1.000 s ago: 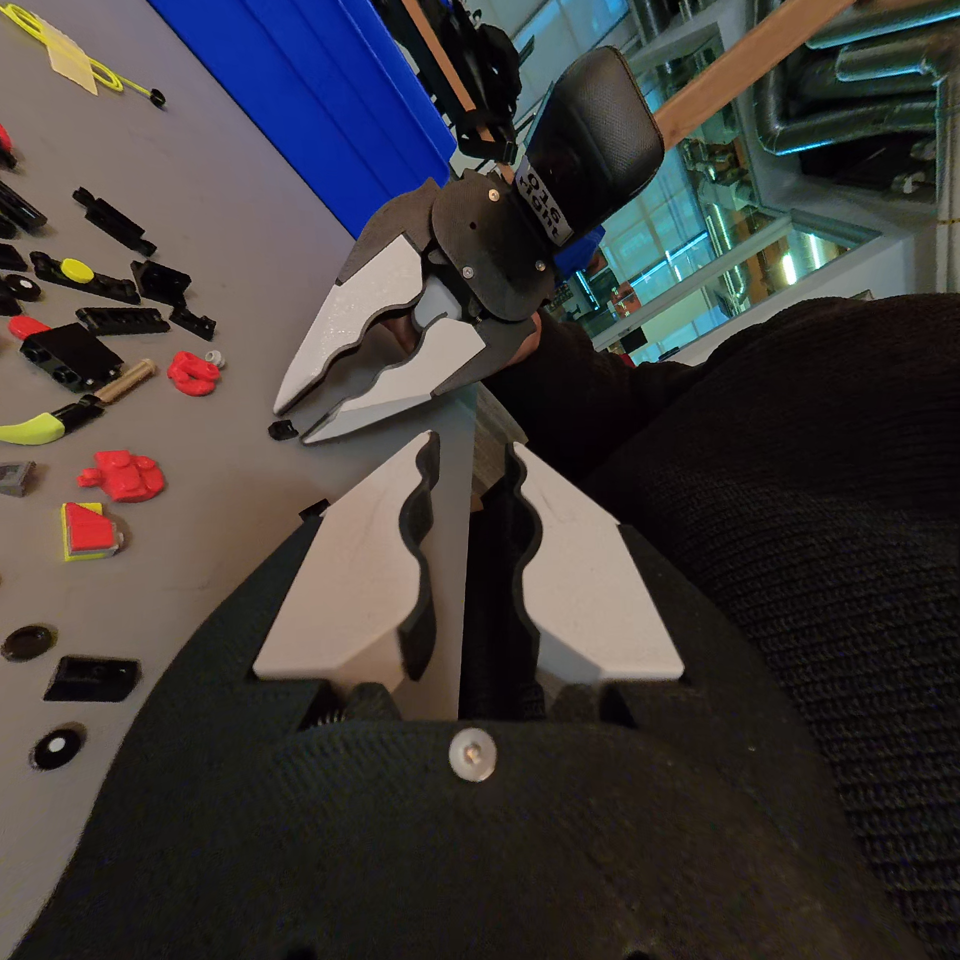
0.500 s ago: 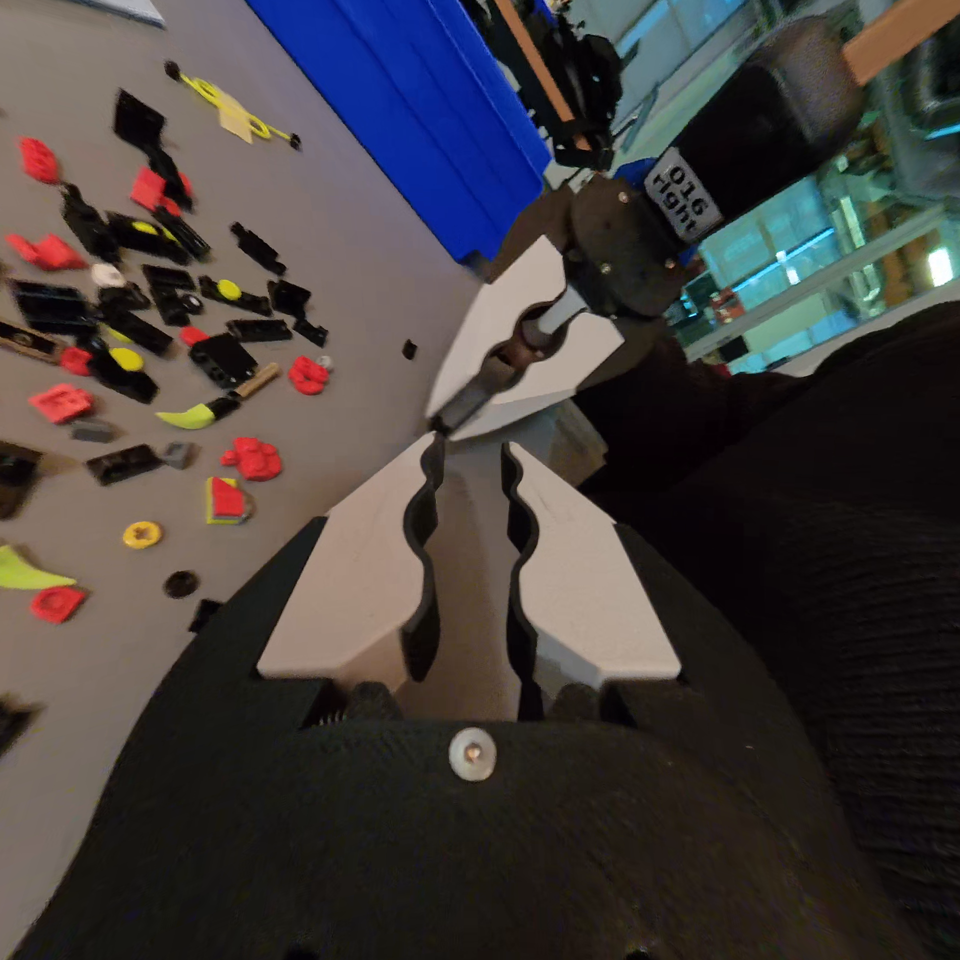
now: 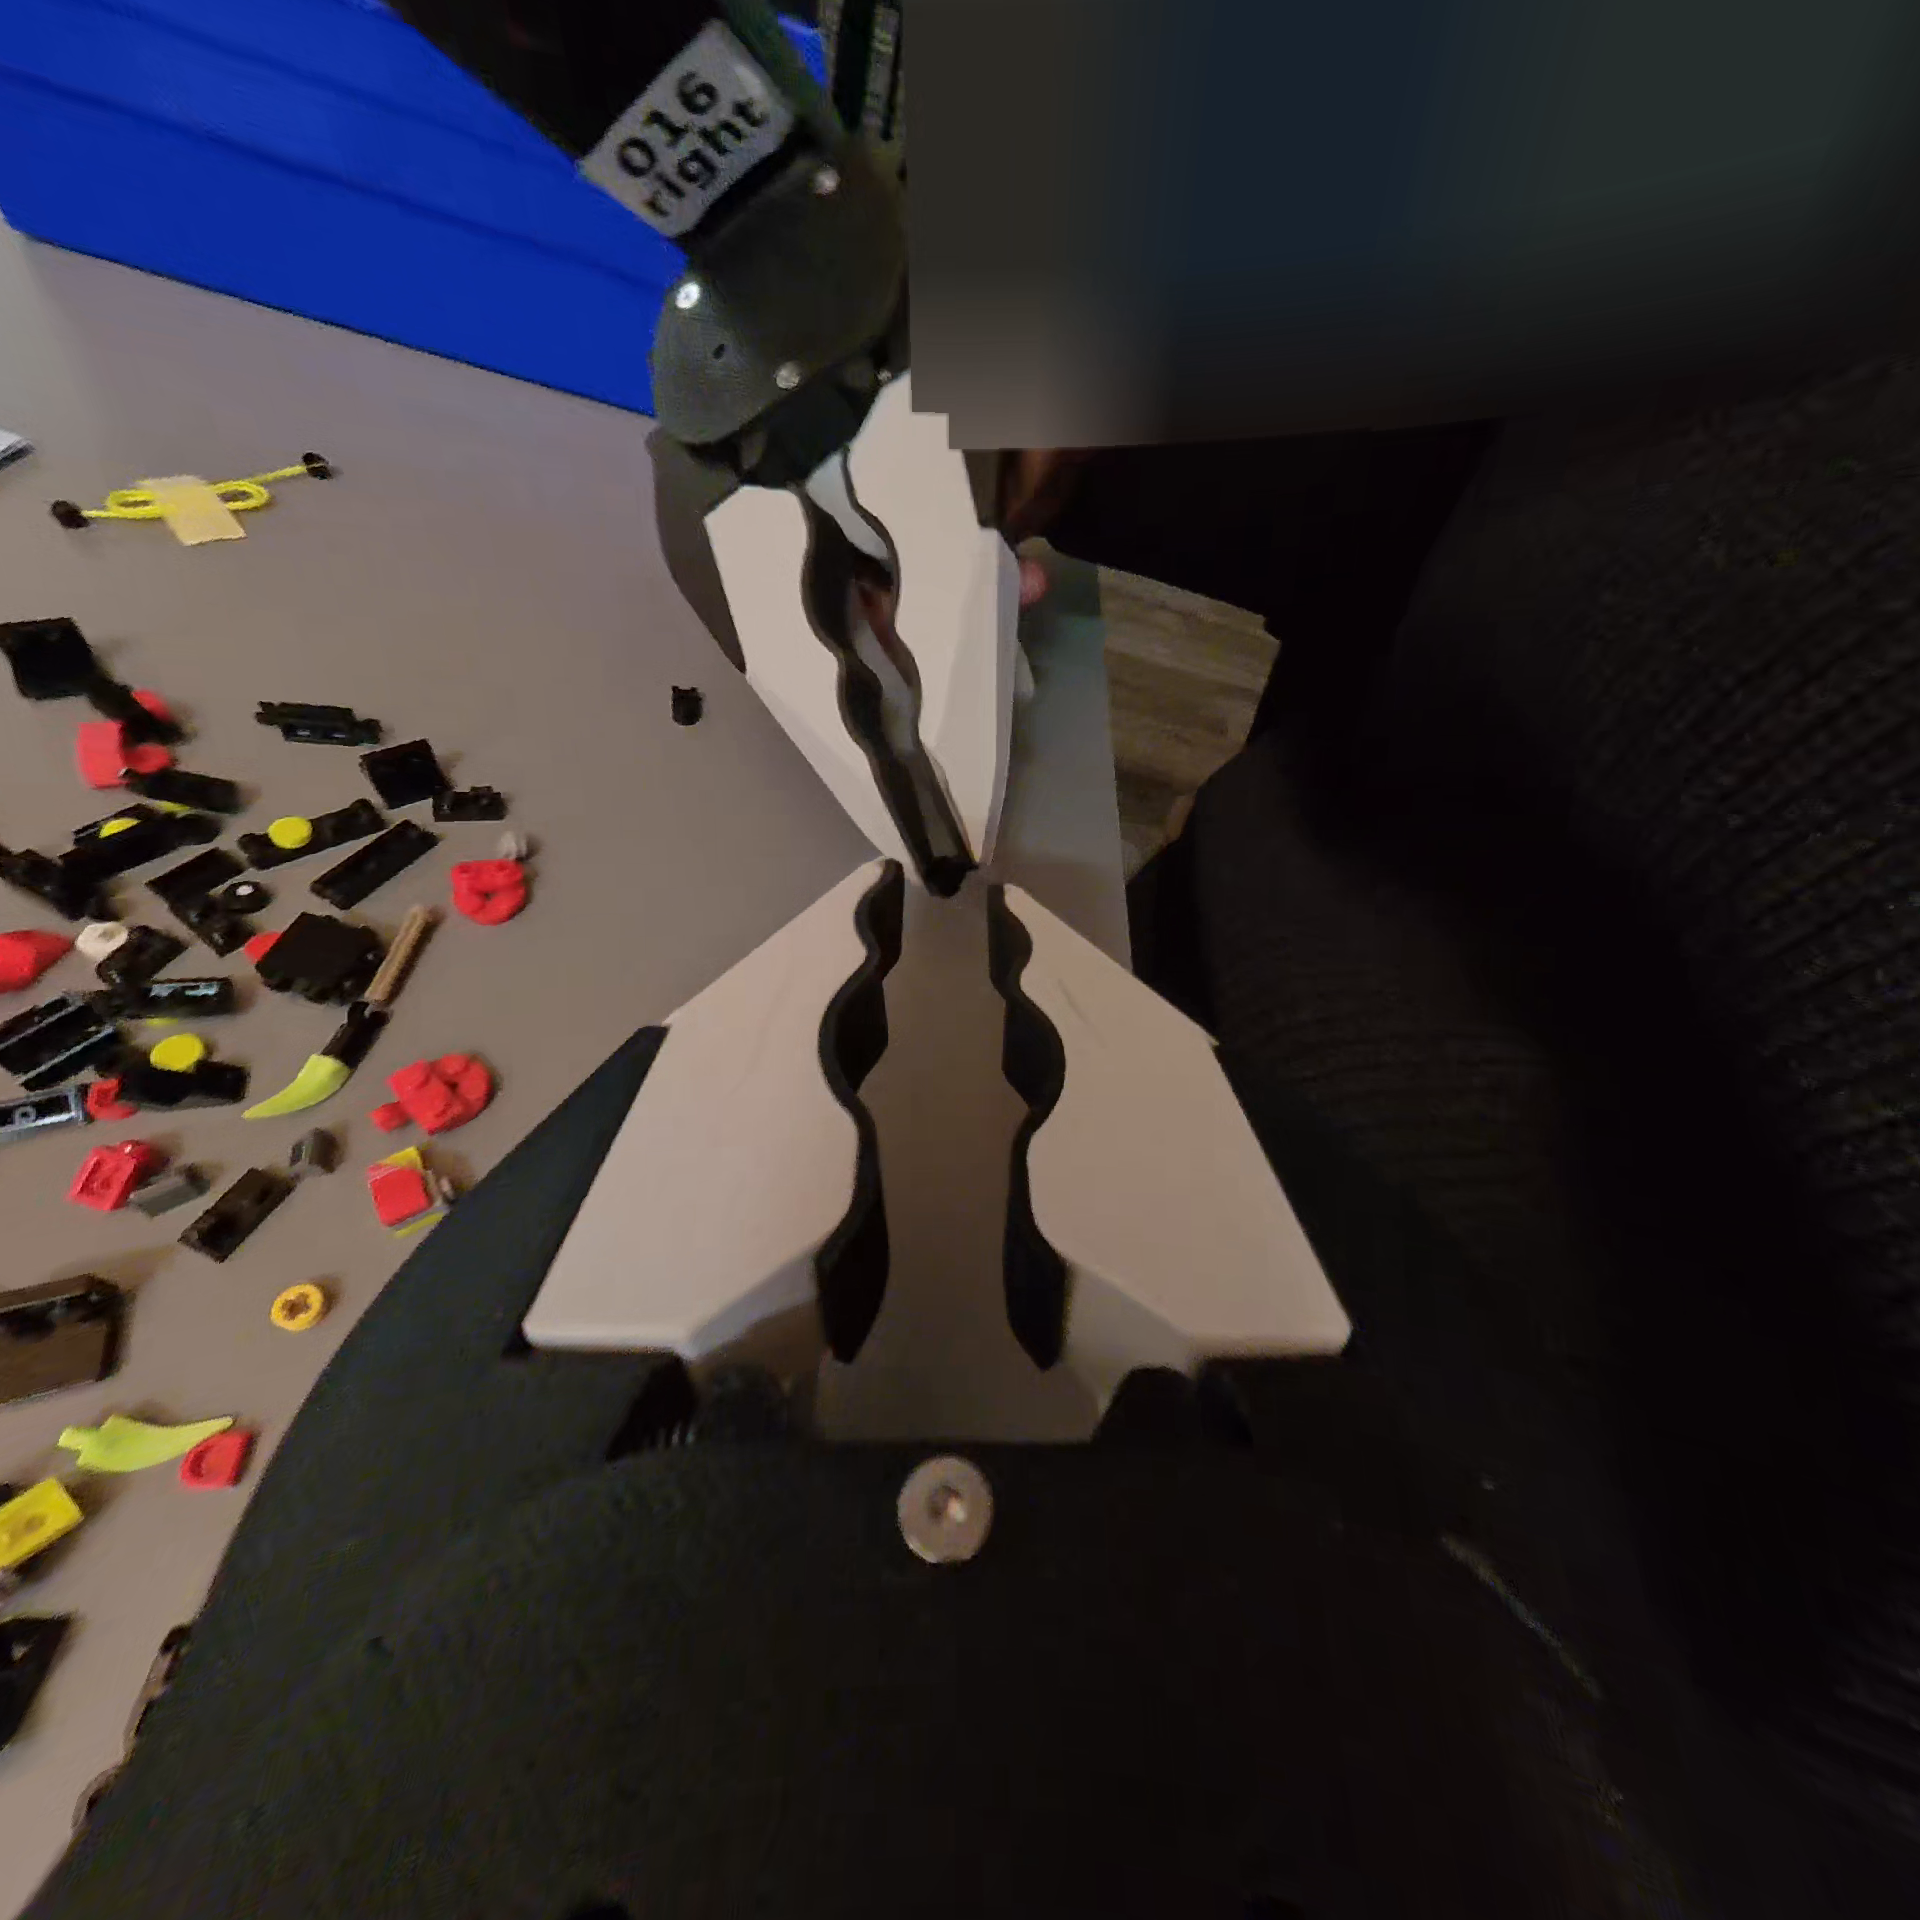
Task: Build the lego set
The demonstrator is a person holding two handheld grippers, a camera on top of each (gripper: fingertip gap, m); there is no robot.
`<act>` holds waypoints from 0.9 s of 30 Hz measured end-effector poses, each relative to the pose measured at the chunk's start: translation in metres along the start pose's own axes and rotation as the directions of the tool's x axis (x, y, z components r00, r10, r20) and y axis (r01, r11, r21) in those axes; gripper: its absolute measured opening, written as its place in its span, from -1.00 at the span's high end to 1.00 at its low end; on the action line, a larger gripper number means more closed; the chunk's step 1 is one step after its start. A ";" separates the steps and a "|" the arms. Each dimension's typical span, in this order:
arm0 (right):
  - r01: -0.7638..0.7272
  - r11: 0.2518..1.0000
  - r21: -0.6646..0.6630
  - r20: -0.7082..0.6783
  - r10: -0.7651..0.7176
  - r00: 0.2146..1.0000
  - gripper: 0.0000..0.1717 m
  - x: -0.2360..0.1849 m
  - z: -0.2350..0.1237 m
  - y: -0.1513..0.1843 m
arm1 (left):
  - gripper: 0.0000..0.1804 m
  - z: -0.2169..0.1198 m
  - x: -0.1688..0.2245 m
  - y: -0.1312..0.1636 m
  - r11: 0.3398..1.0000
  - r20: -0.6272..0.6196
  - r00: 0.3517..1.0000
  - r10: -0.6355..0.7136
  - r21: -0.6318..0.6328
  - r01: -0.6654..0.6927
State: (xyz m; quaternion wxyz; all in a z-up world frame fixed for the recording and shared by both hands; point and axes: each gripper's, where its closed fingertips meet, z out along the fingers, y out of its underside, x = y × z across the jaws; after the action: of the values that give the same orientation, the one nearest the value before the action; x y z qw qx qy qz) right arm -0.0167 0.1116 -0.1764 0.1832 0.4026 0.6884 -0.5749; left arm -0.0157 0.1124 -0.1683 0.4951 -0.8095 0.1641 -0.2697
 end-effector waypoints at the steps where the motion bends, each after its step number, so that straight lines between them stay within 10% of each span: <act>1: -0.024 1.000 0.010 0.030 0.023 0.999 0.93 -0.003 0.000 -0.001 | 0.85 0.001 0.002 0.001 1.000 -0.005 1.000 0.015 -0.007 -0.015; 27: -0.219 0.972 0.084 0.170 0.203 0.964 0.91 -0.005 -0.003 -0.010 | 0.97 0.003 0.002 -0.004 0.998 -0.020 0.998 -0.053 0.031 0.053</act>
State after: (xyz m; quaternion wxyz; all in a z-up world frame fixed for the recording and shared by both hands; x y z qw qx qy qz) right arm -0.0207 0.1126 -0.1650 0.2773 0.4350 0.5941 -0.6171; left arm -0.0129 0.1154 -0.1650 0.4987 -0.8032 0.1430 -0.2929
